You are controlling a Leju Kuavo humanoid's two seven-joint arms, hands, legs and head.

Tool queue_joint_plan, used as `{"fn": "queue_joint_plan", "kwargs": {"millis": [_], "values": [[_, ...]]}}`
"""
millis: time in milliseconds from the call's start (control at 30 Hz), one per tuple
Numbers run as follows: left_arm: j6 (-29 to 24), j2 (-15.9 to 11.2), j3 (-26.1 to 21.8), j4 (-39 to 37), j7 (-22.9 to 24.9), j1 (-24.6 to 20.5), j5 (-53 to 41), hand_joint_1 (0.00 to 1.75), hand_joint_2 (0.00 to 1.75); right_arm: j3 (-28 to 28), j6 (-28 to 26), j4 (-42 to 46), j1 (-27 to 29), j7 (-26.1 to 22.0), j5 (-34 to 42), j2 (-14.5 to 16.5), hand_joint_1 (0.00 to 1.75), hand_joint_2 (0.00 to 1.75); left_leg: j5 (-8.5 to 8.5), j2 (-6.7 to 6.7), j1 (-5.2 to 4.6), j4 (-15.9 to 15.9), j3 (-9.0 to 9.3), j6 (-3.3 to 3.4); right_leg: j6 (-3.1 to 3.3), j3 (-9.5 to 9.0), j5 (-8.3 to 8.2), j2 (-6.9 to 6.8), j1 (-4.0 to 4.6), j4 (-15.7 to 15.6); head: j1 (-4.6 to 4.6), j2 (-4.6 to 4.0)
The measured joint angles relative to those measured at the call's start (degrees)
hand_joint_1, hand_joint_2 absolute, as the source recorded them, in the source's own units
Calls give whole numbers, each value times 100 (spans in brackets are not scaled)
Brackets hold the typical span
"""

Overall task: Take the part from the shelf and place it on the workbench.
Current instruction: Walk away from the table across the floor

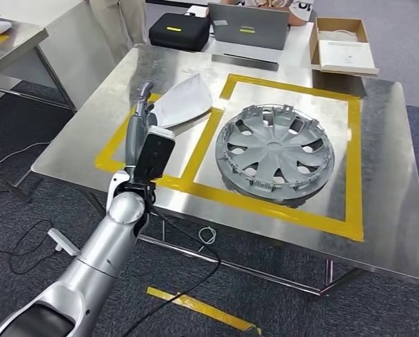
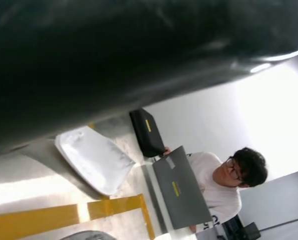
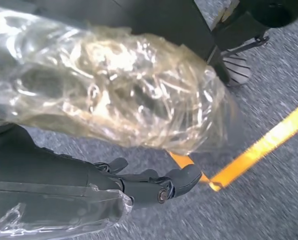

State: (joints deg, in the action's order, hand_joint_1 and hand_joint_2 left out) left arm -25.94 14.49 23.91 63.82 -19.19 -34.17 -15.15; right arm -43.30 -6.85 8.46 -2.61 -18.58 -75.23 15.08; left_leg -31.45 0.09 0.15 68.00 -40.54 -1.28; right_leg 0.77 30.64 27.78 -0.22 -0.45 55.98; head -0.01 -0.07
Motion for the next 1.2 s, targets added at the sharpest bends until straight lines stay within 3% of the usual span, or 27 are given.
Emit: {"fn": "queue_joint_plan", "kwargs": {"millis": [33,67,100,133,200,267,300,367,400,433,500,533,567,600,633,700,767,800,867,900,933,1000,1033,1067,1100,1133,1200], "values": [[-2,-5,9,2,0,25,3,0,0,0,-5,0,1,0,0,0,0,0,-149,0,4,326,-54,-12,3,78,-54,0,4,9,0,0],[-2,-9,16,3,0,49,3,0,0,0,-9,0,1,0,0,0,0,0,-170,0,5,516,-44,-15,1,158,-104,0,7,22,0,0],[-2,-11,24,5,0,67,3,0,0,0,-11,0,1,0,0,0,0,0,-79,0,6,514,54,-8,-6,238,-150,0,11,39,0,0],[-2,-10,36,13,0,77,3,0,0,0,-13,0,1,0,0,0,0,0,65,0,6,319,242,10,-15,312,-191,1,16,58,-1,0],[-1,-2,68,53,0,78,2,0,0,0,-13,0,-1,-1,0,1,0,0,233,-5,-5,-425,802,73,-49,431,-261,5,33,109,-1,0],[-1,11,97,96,-1,73,2,0,0,0,-13,0,-1,-1,0,2,0,0,187,-11,-24,-995,1167,132,-108,509,-334,4,48,147,1,0],[-1,14,104,107,-2,76,2,0,0,0,-13,-1,1,-1,0,2,0,0,163,-13,-36,-1101,1205,156,-142,538,-376,1,50,152,4,0],[-1,15,108,111,-4,87,2,0,0,-1,-13,-4,3,0,1,-1,0,0,231,1,-31,-1150,1144,224,-210,601,-391,1,36,170,-1,0],[-1,17,108,112,-4,92,3,0,0,-2,-13,-5,3,1,1,-2,0,0,288,12,-23,-1166,1099,272,-238,658,-278,5,30,256,8,0],[0,20,109,113,-3,95,3,0,0,-2,-13,-7,3,1,1,-4,0,0,351,23,-13,-1181,1043,312,-264,741,-75,10,24,446,14,0],[2,23,109,114,-2,97,3,0,0,-2,-13,-7,3,2,2,-4,0,0,463,31,-18,-1175,903,356,-303,952,457,14,12,1125,34,0],[3,22,109,114,-2,102,3,0,0,-2,-13,-7,3,2,2,-4,0,0,521,32,-22,-1172,826,357,-319,1029,623,13,7,1480,34,0],[4,21,109,114,-2,108,3,0,0,-2,-13,-7,3,2,2,-4,0,0,580,34,-26,-1168,747,353,-331,1048,662,13,4,1718,34,0],[5,19,110,114,-2,115,3,0,0,-2,-13,-7,3,2,2,-4,0,0,635,36,-28,-1163,671,344,-337,981,578,13,0,1774,34,0],[5,17,110,114,-2,121,3,0,0,-2,-13,-7,2,2,2,-4,0,0,688,36,-28,-1158,600,331,-336,802,415,12,-5,1617,34,0],[5,15,110,119,-3,123,3,0,0,-2,-13,-7,-2,2,2,-4,0,0,779,33,-37,-1139,490,292,-313,197,198,12,-8,838,37,0],[7,17,110,129,-5,118,4,0,0,-2,-16,-7,-1,1,2,-4,0,0,866,31,-53,-1122,429,239,-276,-279,251,18,0,134,37,0],[11,17,111,132,-5,117,8,0,0,-2,-19,-7,1,1,3,-4,0,0,911,32,-57,-1120,411,208,-251,-358,293,23,11,-5,36,0],[21,17,115,132,-9,128,19,0,0,-2,-23,-8,3,2,5,-3,0,0,944,30,-47,-1107,380,146,-168,-290,244,21,10,-35,37,0],[26,16,116,132,-11,138,31,0,0,-2,-26,-8,2,3,8,-2,0,0,848,24,-40,-1040,344,109,-117,-251,203,17,3,-34,31,0],[29,14,118,133,-16,150,46,0,0,-2,-28,-9,2,7,10,-1,0,0,661,18,-32,-878,283,73,-68,-206,154,10,-8,-42,24,0],[34,7,125,133,-31,185,78,0,0,-2,-32,-9,1,15,15,0,0,0,135,11,-15,-229,85,12,-14,-107,63,5,-13,-42,7,0],[35,4,132,133,-40,215,92,0,0,-2,-32,-9,2,18,16,0,0,0,-47,11,-10,147,-10,-6,-6,-45,15,5,-11,-40,6,0],[40,2,144,133,-51,250,109,0,0,-2,-32,-9,2,21,17,0,0,0,-110,11,-8,430,-57,-13,-6,16,-30,5,-9,-36,5,0],[50,0,159,133,-62,284,133,0,0,-2,-32,-9,2,24,20,0,0,0,-56,11,-8,541,-30,-10,-11,73,-72,5,-7,-30,4,0],[65,0,182,137,-73,315,163,0,0,-2,-33,-9,2,28,26,0,0,0,81,11,-8,429,101,4,-18,121,-106,6,-4,-21,5,0],[148,5,234,179,-97,403,305,0,0,-4,-57,-9,3,30,80,3,0,0,328,10,-18,-276,599,65,-41,192,-152,9,3,3,6,0]]}}
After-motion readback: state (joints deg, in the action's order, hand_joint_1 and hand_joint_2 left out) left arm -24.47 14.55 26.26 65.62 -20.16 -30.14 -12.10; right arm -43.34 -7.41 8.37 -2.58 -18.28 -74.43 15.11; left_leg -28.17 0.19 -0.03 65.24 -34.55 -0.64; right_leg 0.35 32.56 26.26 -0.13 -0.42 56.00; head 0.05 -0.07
